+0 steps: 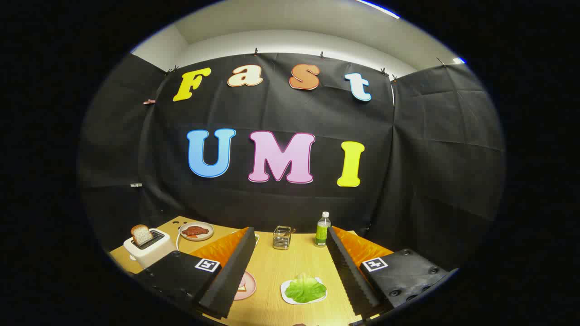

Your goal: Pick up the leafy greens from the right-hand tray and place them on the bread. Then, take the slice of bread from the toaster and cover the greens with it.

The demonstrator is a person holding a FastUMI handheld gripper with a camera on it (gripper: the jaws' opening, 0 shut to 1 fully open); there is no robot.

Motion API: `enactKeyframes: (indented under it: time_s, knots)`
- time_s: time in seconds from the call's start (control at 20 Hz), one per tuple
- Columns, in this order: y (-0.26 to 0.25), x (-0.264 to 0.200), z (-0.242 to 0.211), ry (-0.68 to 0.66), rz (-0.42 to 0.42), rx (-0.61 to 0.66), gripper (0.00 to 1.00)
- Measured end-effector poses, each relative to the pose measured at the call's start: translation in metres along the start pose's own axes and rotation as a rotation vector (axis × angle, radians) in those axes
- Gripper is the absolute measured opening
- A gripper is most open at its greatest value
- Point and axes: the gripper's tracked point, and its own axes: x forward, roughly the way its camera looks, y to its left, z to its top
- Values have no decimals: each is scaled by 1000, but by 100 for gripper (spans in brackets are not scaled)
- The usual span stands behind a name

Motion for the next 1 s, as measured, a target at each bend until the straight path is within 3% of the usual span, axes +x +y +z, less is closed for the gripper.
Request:
enactKeyframes:
  time_s: [1.0]
  knots:
    - [4, 26, -42, 125, 79, 0, 97]
